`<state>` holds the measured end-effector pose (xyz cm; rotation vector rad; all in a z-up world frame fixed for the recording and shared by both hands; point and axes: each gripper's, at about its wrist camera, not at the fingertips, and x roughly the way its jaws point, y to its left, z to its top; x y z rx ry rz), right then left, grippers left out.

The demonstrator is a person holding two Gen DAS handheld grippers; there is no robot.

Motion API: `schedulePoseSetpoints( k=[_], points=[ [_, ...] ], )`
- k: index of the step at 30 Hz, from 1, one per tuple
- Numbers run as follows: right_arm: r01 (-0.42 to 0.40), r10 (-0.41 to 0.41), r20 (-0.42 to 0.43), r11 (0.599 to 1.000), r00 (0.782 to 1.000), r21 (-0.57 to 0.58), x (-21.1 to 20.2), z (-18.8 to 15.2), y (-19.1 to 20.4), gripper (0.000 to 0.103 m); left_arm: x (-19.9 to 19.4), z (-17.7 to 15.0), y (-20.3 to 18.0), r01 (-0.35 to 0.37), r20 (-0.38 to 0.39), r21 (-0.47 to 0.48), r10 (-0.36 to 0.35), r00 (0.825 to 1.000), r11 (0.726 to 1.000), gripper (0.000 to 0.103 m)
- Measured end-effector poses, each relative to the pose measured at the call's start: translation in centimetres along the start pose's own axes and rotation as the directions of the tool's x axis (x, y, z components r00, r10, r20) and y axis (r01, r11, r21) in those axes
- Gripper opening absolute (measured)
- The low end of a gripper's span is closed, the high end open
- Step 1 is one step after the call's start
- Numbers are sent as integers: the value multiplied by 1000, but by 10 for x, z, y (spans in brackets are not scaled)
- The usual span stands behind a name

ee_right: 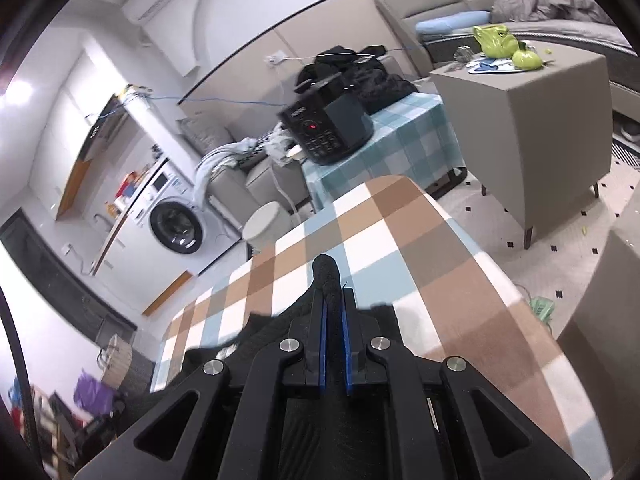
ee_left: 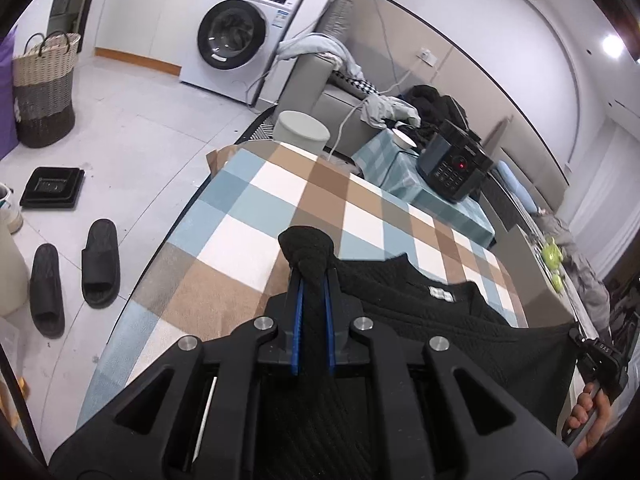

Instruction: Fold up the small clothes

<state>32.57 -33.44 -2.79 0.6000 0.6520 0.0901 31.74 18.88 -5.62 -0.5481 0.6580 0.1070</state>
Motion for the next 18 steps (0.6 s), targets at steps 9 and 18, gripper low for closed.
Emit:
schedulePoseSetpoints(
  k=[9,18],
  points=[
    [143,-138,-91,989,986,50,77,19,4,26,58,17,4,-145,-94,-12,143,985,989,26],
    [98,-92,-139,995,986,35,24,-16,-19,34,23,-10,25,-132,-126,-44,125,984,990,45]
  ],
)
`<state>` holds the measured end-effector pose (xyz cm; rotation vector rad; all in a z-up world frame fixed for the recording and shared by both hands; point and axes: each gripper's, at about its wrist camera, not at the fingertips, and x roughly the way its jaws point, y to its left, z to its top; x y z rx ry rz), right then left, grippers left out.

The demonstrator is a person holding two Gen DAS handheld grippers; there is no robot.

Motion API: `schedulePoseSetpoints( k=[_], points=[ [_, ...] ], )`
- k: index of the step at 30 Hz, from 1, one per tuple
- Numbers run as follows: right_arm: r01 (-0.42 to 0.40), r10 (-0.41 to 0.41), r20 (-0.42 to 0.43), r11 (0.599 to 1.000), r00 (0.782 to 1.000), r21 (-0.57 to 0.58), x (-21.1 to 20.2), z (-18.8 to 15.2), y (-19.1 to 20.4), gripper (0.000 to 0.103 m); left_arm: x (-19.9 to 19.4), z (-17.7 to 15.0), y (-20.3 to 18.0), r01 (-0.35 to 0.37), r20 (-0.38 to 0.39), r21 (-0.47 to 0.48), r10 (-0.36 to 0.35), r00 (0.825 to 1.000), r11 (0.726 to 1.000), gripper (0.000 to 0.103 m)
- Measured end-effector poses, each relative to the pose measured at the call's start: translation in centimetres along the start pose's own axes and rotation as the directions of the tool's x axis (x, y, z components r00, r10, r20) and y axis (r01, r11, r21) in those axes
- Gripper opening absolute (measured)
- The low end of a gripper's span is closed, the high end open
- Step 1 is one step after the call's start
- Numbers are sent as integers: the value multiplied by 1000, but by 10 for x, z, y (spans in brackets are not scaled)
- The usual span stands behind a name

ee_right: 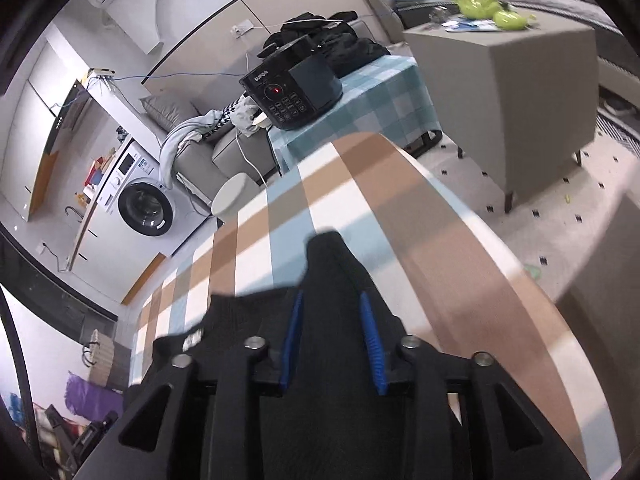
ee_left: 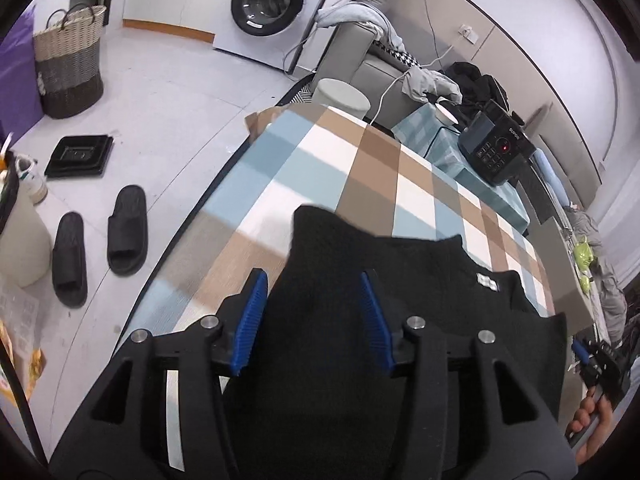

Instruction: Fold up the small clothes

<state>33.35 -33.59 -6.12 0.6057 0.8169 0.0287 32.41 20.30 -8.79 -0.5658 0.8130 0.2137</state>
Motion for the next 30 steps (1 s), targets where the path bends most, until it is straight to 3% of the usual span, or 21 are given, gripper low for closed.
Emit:
schedulePoseSetpoints(
  k=[2,6,12,15,16,17,18,21,25,30],
  points=[
    [-13,13,-7,1000,1000,-4,-19,-12,-10,42,-16,-10,7,-2,0,-4,2,1000,1000,46],
    [17,-17,6,999,1000,-34,-48,-29,-32,44,-53,-32,21,-3,16,-22,4,1000,1000,51],
    [57,-60,-81,998,995,-29,-42,-39,-51,44,-86,-61,30,-14,11,-7,14,1000,1000,52],
    [26,-34,-147,998,989,-53,-32,-53,-51,43,-99,-80,34,-17,1,4,17,1000,1000,52],
    [36,-48,-153,996,987,-77,-32,-59,-50,35,-103,-85,37,-20,-2,0,20,1000,1000,52],
    [37,-50,-148,995,988,-91,-34,-64,-49,19,-105,-90,39,-21,-10,-3,21,1000,1000,52],
    [15,-31,-148,994,989,-105,-37,-68,-48,14,-108,-96,40,-19,-21,-7,19,1000,1000,52],
    [-32,17,-116,992,993,-126,-53,-80,-47,12,-115,-111,41,-13,-40,2,13,999,1000,52],
    [-9,-4,-149,996,989,-84,-64,-89,-59,14,-123,-126,40,-23,-45,21,24,999,1000,52],
    [-54,48,-96,997,994,-61,-110,-113,-65,36,-136,-143,36,-20,-53,27,21,998,999,52]
  ],
)
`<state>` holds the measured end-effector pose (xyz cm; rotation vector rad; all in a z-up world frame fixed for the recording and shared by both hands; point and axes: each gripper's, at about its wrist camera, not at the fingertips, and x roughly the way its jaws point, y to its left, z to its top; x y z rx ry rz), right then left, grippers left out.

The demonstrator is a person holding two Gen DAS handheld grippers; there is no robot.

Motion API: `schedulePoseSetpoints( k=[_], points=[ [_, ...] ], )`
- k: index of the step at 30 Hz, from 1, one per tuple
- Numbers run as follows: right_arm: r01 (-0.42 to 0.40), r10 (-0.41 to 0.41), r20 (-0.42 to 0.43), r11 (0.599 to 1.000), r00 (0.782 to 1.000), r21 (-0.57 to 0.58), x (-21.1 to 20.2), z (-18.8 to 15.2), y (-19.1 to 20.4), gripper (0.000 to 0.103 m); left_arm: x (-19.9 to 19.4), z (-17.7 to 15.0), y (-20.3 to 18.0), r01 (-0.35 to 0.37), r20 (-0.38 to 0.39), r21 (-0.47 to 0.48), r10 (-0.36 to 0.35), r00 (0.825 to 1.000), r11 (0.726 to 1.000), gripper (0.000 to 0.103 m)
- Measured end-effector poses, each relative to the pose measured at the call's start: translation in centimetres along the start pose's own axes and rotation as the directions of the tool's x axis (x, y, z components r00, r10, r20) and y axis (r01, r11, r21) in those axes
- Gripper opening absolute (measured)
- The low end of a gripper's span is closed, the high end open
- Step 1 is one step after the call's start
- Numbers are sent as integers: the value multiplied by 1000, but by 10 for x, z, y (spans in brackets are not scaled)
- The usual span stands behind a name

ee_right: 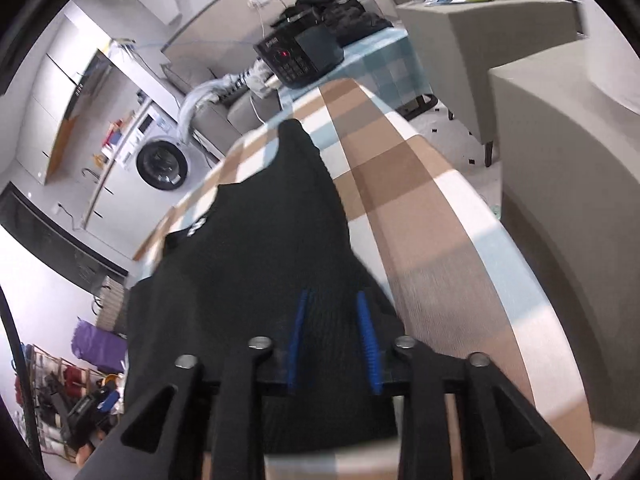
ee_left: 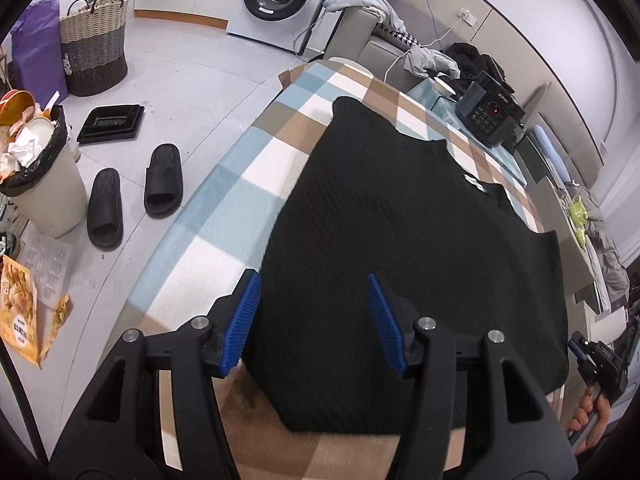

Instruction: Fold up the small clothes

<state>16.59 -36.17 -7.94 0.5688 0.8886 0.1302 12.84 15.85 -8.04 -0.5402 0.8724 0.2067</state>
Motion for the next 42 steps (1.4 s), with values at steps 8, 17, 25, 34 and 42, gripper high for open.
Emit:
schedulePoseSetpoints(
  k=[8,17,25,34,42],
  points=[
    [-88,92,-18,984,996,154,-40,-68,-24,48,-30,-44,-2,32,-24,-18,-32,999,999,52],
    [-123,132,-27,968,991,219,-11,-71,-18,49,-50,-78,17,38,-44,-105,-43,998,994,52],
    [-124,110,96,980,989,157,-10,-57,8,18,-51,-85,17,36,-60,-124,-44,997,992,52],
    [-135,129,42,977,991,167,-7,-56,-5,32,-23,-78,5,104,-91,-157,-119,989,982,52],
    [-115,108,41,966,993,230,5,-49,-9,41,-2,-62,-1,108,-38,-185,-117,992,977,52]
  ],
)
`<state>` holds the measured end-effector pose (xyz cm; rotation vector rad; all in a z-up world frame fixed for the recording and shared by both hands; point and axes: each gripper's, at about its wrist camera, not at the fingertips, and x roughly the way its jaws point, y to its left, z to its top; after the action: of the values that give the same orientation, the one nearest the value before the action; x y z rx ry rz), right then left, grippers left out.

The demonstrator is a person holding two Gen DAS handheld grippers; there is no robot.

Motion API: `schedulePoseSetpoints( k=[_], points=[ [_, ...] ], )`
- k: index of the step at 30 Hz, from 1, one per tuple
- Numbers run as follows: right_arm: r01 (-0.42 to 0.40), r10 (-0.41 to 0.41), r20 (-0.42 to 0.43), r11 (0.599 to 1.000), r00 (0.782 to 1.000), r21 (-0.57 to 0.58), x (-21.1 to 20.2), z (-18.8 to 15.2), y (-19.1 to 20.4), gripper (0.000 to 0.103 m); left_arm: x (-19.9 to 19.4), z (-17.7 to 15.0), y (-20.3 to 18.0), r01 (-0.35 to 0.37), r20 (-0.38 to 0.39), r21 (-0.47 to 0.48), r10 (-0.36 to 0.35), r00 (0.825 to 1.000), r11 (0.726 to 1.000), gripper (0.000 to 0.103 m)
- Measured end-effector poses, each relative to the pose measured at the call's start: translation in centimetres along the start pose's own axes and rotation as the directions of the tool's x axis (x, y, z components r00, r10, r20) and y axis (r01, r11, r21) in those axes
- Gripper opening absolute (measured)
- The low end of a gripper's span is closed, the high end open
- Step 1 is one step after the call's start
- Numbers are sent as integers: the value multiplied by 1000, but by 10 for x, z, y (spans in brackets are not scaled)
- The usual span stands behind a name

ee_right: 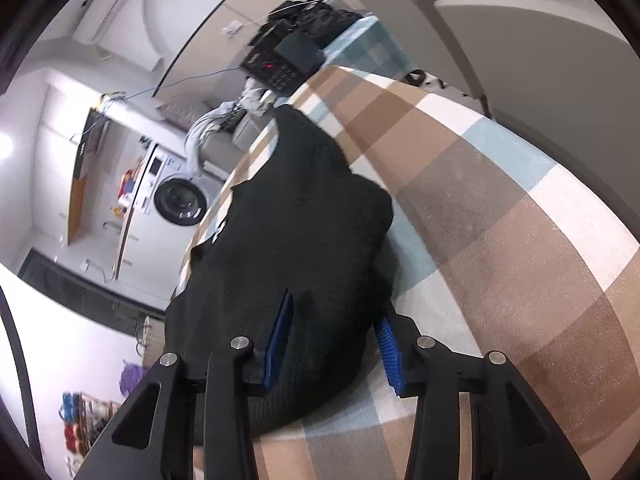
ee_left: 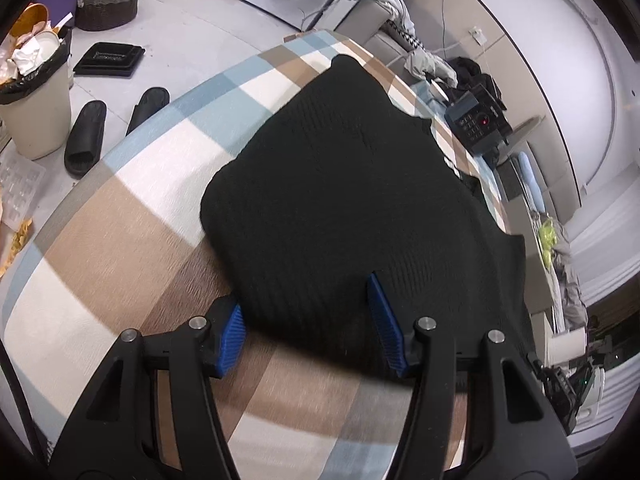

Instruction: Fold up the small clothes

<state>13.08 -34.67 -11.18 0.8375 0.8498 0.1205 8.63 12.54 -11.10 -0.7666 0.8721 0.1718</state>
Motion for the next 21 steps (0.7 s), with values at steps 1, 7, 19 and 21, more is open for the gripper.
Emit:
schedulePoseSetpoints(
  k=[1,7,19,21],
  points=[
    [5,-5,8,1000,1000,17,1,1,-2,41,2,2,-1,-1,12,-2,1,1000,1000,51],
    [26,-27,36,1000,999,9,-1,2,4,22,10,13,-8,-20,75,13,19,997,1000,8],
    [79,-77,58,996,995,-29,-20,-14,4,12,-18,1,4,-16,114,46,11,993,999,5],
    [81,-79,46,996,996,-29,-27,-19,-1,12,-26,-4,12,-9,114,44,4,994,999,5]
  ],
)
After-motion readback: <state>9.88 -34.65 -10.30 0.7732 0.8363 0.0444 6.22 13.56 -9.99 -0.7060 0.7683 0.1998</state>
